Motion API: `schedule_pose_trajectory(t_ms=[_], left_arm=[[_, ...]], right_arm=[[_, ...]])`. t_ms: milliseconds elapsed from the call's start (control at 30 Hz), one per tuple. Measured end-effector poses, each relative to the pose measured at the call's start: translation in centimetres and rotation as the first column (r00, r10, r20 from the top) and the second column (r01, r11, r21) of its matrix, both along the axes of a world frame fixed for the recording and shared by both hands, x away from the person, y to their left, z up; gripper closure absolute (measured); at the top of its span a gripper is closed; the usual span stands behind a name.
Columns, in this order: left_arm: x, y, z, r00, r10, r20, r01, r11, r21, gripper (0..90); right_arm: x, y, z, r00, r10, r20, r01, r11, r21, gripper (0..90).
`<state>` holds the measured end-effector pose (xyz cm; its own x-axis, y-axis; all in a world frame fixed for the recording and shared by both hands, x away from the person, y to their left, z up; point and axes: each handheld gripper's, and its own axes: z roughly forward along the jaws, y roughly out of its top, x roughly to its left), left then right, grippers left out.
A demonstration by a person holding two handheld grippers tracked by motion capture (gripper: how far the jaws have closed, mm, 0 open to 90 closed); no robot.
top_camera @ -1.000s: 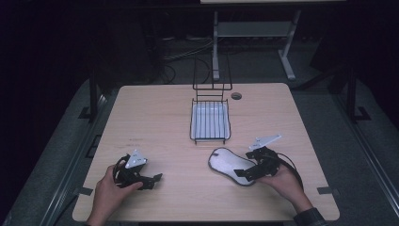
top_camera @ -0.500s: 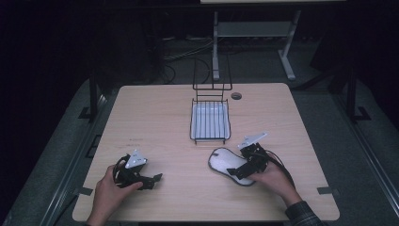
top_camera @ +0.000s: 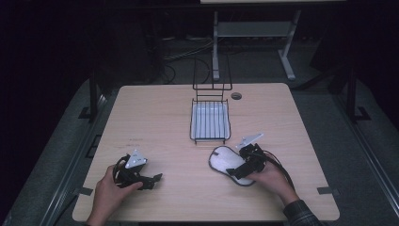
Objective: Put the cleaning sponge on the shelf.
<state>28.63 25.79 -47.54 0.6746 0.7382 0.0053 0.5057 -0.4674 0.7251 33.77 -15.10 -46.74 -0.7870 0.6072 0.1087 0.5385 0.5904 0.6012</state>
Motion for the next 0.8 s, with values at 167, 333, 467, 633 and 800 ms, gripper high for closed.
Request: schedule_pose_trajectory(t_ms=[167,333,467,633,800], left_arm=[[0.0,0.0,0.0,1.0,0.0,0.0,0.0,1.0,0.0,12.7],[0.0,0.0,0.0,1.0,0.0,0.0,0.0,1.0,0.0,12.7],[0.0,0.0,0.0,1.0,0.0,0.0,0.0,1.0,0.0,12.7],[0.0,0.0,0.0,1.0,0.0,0.0,0.0,1.0,0.0,12.6],[0.0,0.0,0.0,1.0,0.0,0.0,0.0,1.0,0.0,12.6]], right_arm=[[-0.1,0.2,-0.1,0.9999,0.009,0.005,-0.009,1.0,-0.013,3.6],[-0.3,0.2,0.1,0.9995,0.027,0.015,-0.027,1.0,-0.01,10.8],[-0.4,0.2,0.2,0.9991,0.041,0.012,-0.041,0.999,-0.003,14.5],[-0.5,0.1,0.5,0.9988,0.044,0.022,-0.044,0.999,-0.004,17.6],[-0.8,-0.2,1.0,0.9979,0.039,0.052,-0.04,0.999,0.007,25.2]])
